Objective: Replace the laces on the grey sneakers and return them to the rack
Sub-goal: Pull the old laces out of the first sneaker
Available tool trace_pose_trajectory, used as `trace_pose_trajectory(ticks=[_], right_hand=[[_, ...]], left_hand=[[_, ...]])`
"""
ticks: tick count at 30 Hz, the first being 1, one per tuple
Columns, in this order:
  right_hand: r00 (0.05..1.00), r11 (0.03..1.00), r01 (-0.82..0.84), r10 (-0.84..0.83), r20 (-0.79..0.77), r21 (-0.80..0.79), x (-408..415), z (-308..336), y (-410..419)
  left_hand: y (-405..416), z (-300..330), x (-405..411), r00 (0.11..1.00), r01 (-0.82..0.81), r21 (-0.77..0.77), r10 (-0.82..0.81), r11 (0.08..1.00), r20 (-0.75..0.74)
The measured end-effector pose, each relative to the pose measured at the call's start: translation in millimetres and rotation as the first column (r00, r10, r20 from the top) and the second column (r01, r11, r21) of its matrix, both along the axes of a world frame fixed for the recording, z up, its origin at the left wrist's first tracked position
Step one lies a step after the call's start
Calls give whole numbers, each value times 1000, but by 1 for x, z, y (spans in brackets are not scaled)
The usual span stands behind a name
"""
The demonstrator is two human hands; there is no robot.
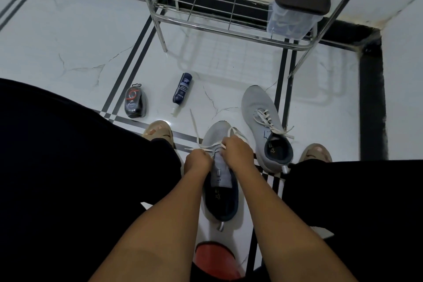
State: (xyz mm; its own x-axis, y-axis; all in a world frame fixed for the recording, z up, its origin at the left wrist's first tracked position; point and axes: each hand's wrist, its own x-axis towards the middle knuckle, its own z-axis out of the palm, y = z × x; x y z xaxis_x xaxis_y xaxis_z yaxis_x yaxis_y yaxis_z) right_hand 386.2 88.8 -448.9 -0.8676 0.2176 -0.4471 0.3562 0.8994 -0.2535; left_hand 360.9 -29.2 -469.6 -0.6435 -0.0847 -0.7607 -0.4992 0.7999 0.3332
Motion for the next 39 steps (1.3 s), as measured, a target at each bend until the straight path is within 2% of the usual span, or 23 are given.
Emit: trace_pose_trajectory(ticks=[3, 5, 6, 7, 8, 9, 10, 11, 12, 14, 15, 17, 20, 22, 24, 27, 29, 30, 32, 34, 35, 37, 39], right_hand=[[1000, 998, -26, 27, -17, 63, 4, -4, 3], [964, 959, 261, -265, -26, -112, -2, 6, 13], [858, 831, 493, -513, -14, -258, -7, 10, 18], [669, 577, 685, -740, 70, -446, -13, 13, 24], [429, 208, 761, -872, 235, -615, -17, 17, 27], [243, -146, 707, -869, 431, -692, -19, 19, 27], [188, -305, 657, -820, 541, -690, -19, 18, 26], [235, -265, 691, -797, 556, -672, -18, 16, 23], [374, -37, 758, -793, 481, -651, -17, 12, 19], [758, 627, 644, -601, 253, -439, -7, 5, 15], [862, 795, 507, -469, 192, -334, -3, 1, 14], [920, 880, 387, -349, 176, -277, 3, 1, 15], [891, 812, 445, -360, 275, -378, -6, 22, 19], [891, 774, 436, -302, 338, -459, -20, 50, 28], [892, 675, 436, -235, 386, -595, -31, 90, 38], [922, 454, 385, -221, 317, -803, -37, 148, 56], [884, 256, 344, -412, 220, -903, -36, 171, 69], [800, 168, 319, -575, 169, -933, -35, 176, 76], [478, 75, 296, -874, 80, -952, -33, 179, 92], [200, 47, 306, -980, 16, -951, -23, 178, 103], [152, 27, 339, -988, 26, -940, -20, 173, 105], [171, -18, 328, -982, 78, -945, -7, 170, 99], [355, -74, 237, -921, 158, -969, 6, 169, 82]], left_hand=[[0, 1, 1, 1000, 3, -10, -3, 1000, 5], [0, 2, 1, 1000, 23, -31, -23, 999, 5], [0, 2, 1, 999, 31, -40, -31, 999, 7], [0, 3, 1, 999, 33, -45, -33, 998, 11], [1, 3, 1, 999, 41, -44, -41, 998, 10], [2, 5, 0, 999, 54, -41, -54, 998, 8], [3, 6, -1, 998, 68, -38, -68, 997, 1], [5, 6, -1, 997, 78, -39, -78, 996, -5], [6, 6, -1, 996, 85, -43, -85, 995, -11], [5, 7, 0, 997, 79, -51, -80, 996, -16], [3, 8, 1, 998, 67, -62, -69, 996, -16], [2, 10, 0, 997, 72, -85, -73, 994, -19], [6, 18, -3, 992, 112, -100, -118, 989, -48], [12, 26, -11, 982, 134, 10, -132, 991, -134], [20, 32, -21, 940, 269, 123, -233, 955, -249], [33, 50, -33, 854, 494, 264, -405, 829, -325], [39, 75, -30, 884, 467, 466, -377, 752, -276], [40, 88, -29, 909, 416, 544, -329, 729, -255], [42, 116, -30, 937, 343, 597, -222, 725, -269], [42, 149, -33, 962, 249, 654, -102, 714, -255], [44, 160, -38, 980, 169, 709, -39, 684, -196], [48, 193, -41, 996, 36, 834, 46, 550, -73], [53, 223, -44, 996, -35, 902, 94, 430, -6]])
